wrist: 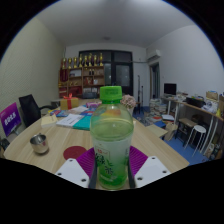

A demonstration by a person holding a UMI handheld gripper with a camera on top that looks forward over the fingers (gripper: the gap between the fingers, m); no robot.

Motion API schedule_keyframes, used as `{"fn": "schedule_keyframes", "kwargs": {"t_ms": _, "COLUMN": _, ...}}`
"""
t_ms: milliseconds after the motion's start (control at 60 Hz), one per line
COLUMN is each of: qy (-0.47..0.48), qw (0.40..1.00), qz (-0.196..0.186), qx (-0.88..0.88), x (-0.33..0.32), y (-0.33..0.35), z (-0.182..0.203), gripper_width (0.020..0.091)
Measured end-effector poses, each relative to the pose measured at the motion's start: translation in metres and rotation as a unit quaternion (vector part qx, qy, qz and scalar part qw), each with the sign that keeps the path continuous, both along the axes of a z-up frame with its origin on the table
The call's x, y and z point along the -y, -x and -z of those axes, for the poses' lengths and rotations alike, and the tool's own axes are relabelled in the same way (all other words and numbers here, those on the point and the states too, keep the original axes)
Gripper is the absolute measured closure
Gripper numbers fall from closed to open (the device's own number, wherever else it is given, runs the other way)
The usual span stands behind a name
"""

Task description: Pour water

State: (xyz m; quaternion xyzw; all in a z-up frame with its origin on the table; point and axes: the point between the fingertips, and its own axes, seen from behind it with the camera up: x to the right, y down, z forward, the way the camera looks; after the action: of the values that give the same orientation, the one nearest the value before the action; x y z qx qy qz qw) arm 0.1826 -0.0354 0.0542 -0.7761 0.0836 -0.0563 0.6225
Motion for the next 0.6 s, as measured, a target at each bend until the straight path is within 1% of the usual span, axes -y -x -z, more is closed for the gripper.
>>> {"fn": "schedule_keyframes", "kwargs": {"t_ms": 100, "qy": 0.045, "qw": 0.999, "qz": -0.016, "qx": -0.011, "x": -0.001, "y": 0.002, "z": -0.005, "gripper_width": 0.0675}}
{"fn": "schedule_keyframes", "kwargs": {"t_ms": 150, "qy": 0.064, "qw": 0.998, "qz": -0.02, "qx": 0.01, "x": -0.002, "y": -0.001, "z": -0.014, "gripper_width": 0.0692}}
{"fn": "schedule_keyframes", "kwargs": {"t_ms": 167, "qy": 0.074, "qw": 0.997, "qz": -0.017, "qx": 0.028, "x": -0.004, "y": -0.004, "z": -0.017, "gripper_width": 0.0687}}
{"fn": "schedule_keyframes", "kwargs": {"t_ms": 183, "qy": 0.086, "qw": 0.995, "qz": -0.013, "qx": 0.05, "x": -0.005, "y": -0.008, "z": -0.019, "gripper_width": 0.0723}}
{"fn": "schedule_keyframes", "kwargs": {"t_ms": 217, "qy": 0.106, "qw": 0.989, "qz": -0.006, "qx": 0.099, "x": -0.009, "y": -0.018, "z": -0.026, "gripper_width": 0.0722}}
{"fn": "schedule_keyframes", "kwargs": {"t_ms": 250, "qy": 0.114, "qw": 0.983, "qz": -0.008, "qx": 0.147, "x": -0.021, "y": -0.01, "z": -0.034, "gripper_width": 0.0724}}
{"fn": "schedule_keyframes", "kwargs": {"t_ms": 283, "qy": 0.123, "qw": 0.973, "qz": -0.024, "qx": 0.193, "x": -0.024, "y": -0.011, "z": -0.052, "gripper_width": 0.0724}}
{"fn": "schedule_keyframes", "kwargs": {"t_ms": 300, "qy": 0.124, "qw": 0.968, "qz": -0.024, "qx": 0.218, "x": -0.035, "y": -0.002, "z": -0.054, "gripper_width": 0.0723}}
{"fn": "schedule_keyframes", "kwargs": {"t_ms": 333, "qy": 0.128, "qw": 0.952, "qz": -0.041, "qx": 0.276, "x": -0.04, "y": -0.003, "z": -0.075, "gripper_width": 0.0725}}
{"fn": "schedule_keyframes", "kwargs": {"t_ms": 383, "qy": 0.128, "qw": 0.915, "qz": -0.06, "qx": 0.377, "x": -0.053, "y": 0.003, "z": -0.103, "gripper_width": 0.0726}}
{"fn": "schedule_keyframes", "kwargs": {"t_ms": 400, "qy": 0.125, "qw": 0.902, "qz": -0.059, "qx": 0.41, "x": -0.066, "y": 0.013, "z": -0.099, "gripper_width": 0.0725}}
{"fn": "schedule_keyframes", "kwargs": {"t_ms": 417, "qy": 0.125, "qw": 0.886, "qz": -0.065, "qx": 0.442, "x": -0.071, "y": 0.018, "z": -0.104, "gripper_width": 0.0724}}
{"fn": "schedule_keyframes", "kwargs": {"t_ms": 450, "qy": 0.127, "qw": 0.853, "qz": -0.082, "qx": 0.499, "x": -0.08, "y": 0.031, "z": -0.113, "gripper_width": 0.0722}}
{"fn": "schedule_keyframes", "kwargs": {"t_ms": 517, "qy": 0.13, "qw": 0.78, "qz": -0.114, "qx": 0.602, "x": -0.098, "y": 0.06, "z": -0.119, "gripper_width": 0.0726}}
{"fn": "schedule_keyframes", "kwargs": {"t_ms": 533, "qy": 0.135, "qw": 0.757, "qz": -0.132, "qx": 0.625, "x": -0.094, "y": 0.055, "z": -0.131, "gripper_width": 0.0723}}
{"fn": "schedule_keyframes", "kwargs": {"t_ms": 550, "qy": 0.133, "qw": 0.737, "qz": -0.134, "qx": 0.649, "x": -0.098, "y": 0.062, "z": -0.126, "gripper_width": 0.0724}}
{"fn": "schedule_keyframes", "kwargs": {"t_ms": 600, "qy": 0.132, "qw": 0.673, "qz": -0.155, "qx": 0.712, "x": -0.104, "y": 0.081, "z": -0.123, "gripper_width": 0.0721}}
